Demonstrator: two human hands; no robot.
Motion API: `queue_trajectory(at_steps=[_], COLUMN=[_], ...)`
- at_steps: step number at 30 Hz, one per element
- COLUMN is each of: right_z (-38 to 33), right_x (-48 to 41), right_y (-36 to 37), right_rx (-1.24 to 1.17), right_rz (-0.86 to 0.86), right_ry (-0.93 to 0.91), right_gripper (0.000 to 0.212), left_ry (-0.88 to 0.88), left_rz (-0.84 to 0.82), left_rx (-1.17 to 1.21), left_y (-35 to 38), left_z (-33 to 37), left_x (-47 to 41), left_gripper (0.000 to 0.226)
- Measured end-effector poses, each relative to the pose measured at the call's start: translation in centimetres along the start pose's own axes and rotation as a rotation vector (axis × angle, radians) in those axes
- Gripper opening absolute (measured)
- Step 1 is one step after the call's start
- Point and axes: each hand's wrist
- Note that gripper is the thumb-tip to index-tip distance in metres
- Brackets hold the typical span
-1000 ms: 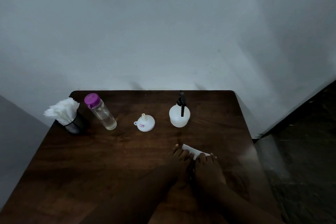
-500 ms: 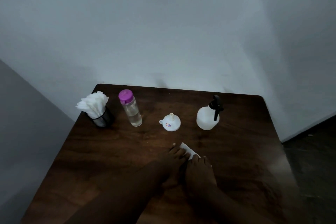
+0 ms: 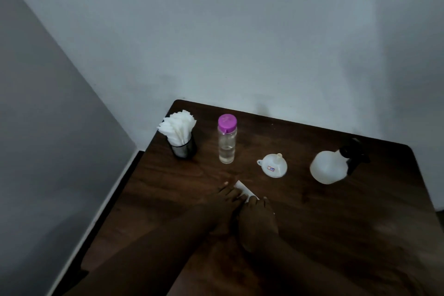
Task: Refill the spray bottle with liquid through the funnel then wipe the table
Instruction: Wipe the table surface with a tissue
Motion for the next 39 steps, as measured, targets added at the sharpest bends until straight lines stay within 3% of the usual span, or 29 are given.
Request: queue_trajectory(at_steps=[8, 23, 26, 31, 39], right_z=[-6.6, -14.5, -14.8, -14.3, -11.4], right_x=[-4.7, -7.9, -7.6, -8.0, -7.6], right_y=[-2.7, -6.6, -6.8, -5.7, -5.1], right_rx=[-0.026, 0.119, 0.161, 0.18, 0.21], right_rz=[0.051, 0.067, 0.094, 0.117, 0.167], right_ry=[-0.029, -0.139, -0.167, -0.243, -0.401], right_gripper=[0.045, 0.064, 0.061, 0.064, 0.062], left_ry=[-0.104, -0.352, -0.387, -0.506, -0.654], left_rz=[0.032, 0.095, 0.134, 0.158, 0.172], left_rx=[0.028, -0.007, 0.016, 0.14, 0.253], left_y=[2.5, 6.5, 7.3, 6.9, 5.8], left_z=[-6.7, -11.5, -10.9, -8.2, -3.6], left_x=[4.1, 11.1, 11.7, 12.2, 11.0], left_gripper=[0.102, 0.089, 0.099, 0.083, 0.082])
Point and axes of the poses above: each hand's wrist, its own x-axis away from the middle knuckle, its own y-axis out of the palm, z = x × y, and after that the axes turned 9 degrees about -z, right-handed
